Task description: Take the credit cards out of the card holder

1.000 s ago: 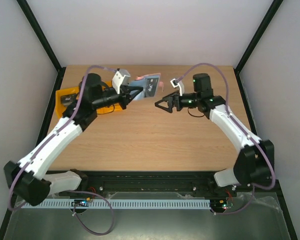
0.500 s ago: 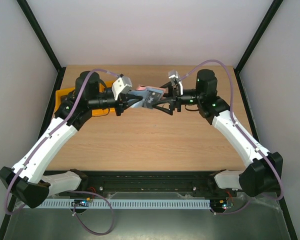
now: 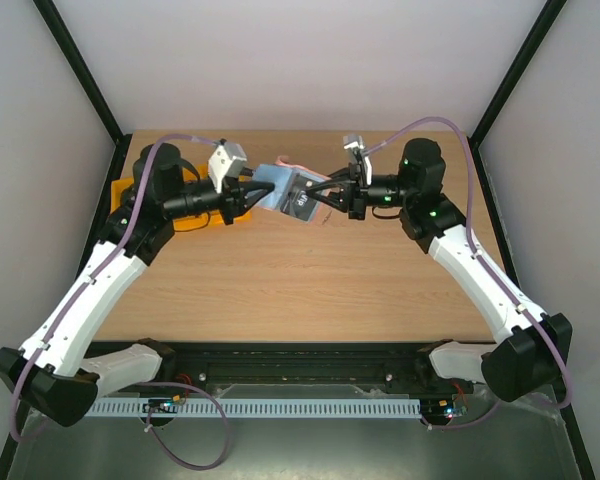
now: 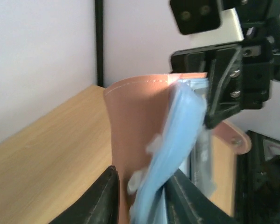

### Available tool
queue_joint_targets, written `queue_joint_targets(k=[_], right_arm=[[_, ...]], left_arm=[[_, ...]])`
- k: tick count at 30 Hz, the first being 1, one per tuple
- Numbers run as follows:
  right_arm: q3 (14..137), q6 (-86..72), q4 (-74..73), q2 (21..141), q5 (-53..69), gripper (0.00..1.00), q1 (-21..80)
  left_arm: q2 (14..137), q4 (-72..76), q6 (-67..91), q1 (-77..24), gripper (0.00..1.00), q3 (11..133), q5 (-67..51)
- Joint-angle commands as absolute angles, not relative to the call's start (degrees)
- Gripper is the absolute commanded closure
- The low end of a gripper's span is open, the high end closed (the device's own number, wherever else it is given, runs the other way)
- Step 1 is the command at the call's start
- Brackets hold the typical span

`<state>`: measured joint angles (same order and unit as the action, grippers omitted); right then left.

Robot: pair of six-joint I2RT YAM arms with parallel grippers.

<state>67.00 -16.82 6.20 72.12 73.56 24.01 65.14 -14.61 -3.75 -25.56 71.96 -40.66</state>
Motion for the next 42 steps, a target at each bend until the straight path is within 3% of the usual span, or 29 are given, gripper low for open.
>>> queue_joint_targets(k=[1,3,6,10,12,15,17,25,34,42], right_arm=[[67.2,-21.7,10.6,71.2,76.4,0.98,24.1],[67.2,-23.0,10.0,71.3,72.0,0.98,24.1],[69.8,-27.7,4.3,73.5,56.4,0.98,24.2],[77.4,-28.7,-13.1,76.9,31.0,0.98,26.4],[78.8,-25.8,-15.9,76.8,25.3,0.98,29.6],[77.2,-22.8,-13.6,76.2,29.6,0.98,30.5],[77.0,-21.3,-12.1,76.4,35.2,0.98,30.6],[72.1,-22.9,2.1,73.1,55.6,0.98,30.6],[71.9,-17.9,3.6,71.9,63.0,0.98,31.3],[71.3,-15.0,5.5,71.8,72.2,0.98,32.7]], left_arm=[[63.8,-8.2,3.3,-21.5,0.56,69.4,-34.1],[63.6,-7.9,4.7,-20.9,0.35,68.2,-23.5],[64.2,-8.1,1.5,-20.0,0.22,69.9,-12.9],[61.6,-5.3,-8.3,-19.8,0.2,71.1,-14.7],[60.0,-4.4,-10.6,-20.5,0.31,70.1,-23.5],[60.3,-8.3,-8.0,-28.0,0.56,69.0,-32.6],[60.8,-7.3,-3.2,-29.8,0.63,66.9,-34.6],[64.8,-4.3,7.9,-26.6,0.64,67.8,-36.3],[65.8,-6.1,3.0,-29.8,0.64,68.9,-36.2],[66.5,-6.7,1.8,-29.2,0.48,70.1,-36.0]])
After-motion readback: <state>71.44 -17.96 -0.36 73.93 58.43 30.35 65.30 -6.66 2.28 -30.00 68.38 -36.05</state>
